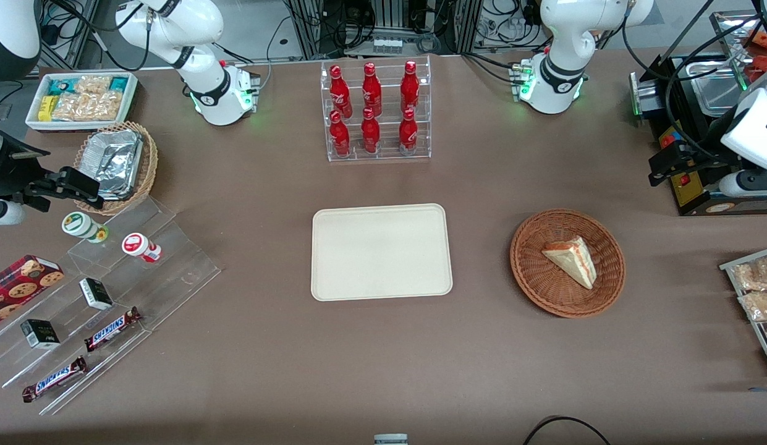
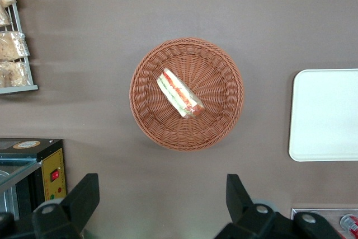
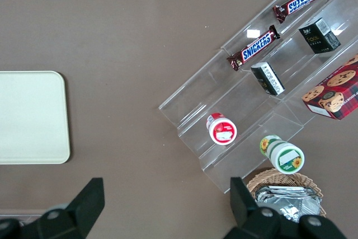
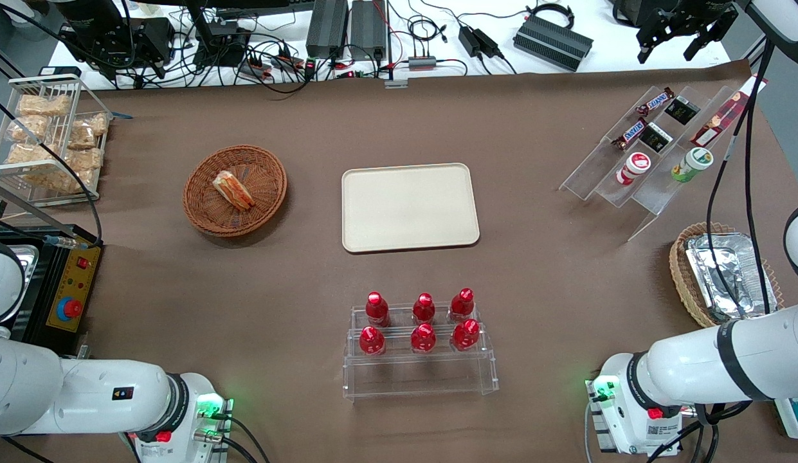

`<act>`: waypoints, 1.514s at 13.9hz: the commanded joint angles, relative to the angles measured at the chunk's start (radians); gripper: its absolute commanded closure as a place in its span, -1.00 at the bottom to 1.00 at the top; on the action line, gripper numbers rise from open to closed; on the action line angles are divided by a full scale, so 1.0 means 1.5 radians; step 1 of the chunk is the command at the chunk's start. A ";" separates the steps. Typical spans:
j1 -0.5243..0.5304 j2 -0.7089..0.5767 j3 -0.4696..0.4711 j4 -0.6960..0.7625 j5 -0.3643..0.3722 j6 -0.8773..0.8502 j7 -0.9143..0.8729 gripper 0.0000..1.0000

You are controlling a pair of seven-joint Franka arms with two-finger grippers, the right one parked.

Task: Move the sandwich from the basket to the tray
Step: 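Move the left gripper down over the wrapped sandwich in the wicker basket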

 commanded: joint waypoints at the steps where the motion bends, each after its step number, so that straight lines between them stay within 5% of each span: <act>1: -0.002 -0.003 0.009 0.009 0.009 -0.035 0.011 -1.00; 5: -0.007 0.002 0.008 -0.014 0.011 -0.022 0.012 -1.00; 8: -0.012 -0.005 0.004 -0.120 0.011 0.081 -0.016 -1.00; 16: -0.022 -0.017 -0.007 -0.418 0.013 0.473 -0.358 -1.00; 21: -0.022 0.043 -0.008 -0.450 0.012 0.526 -0.489 -1.00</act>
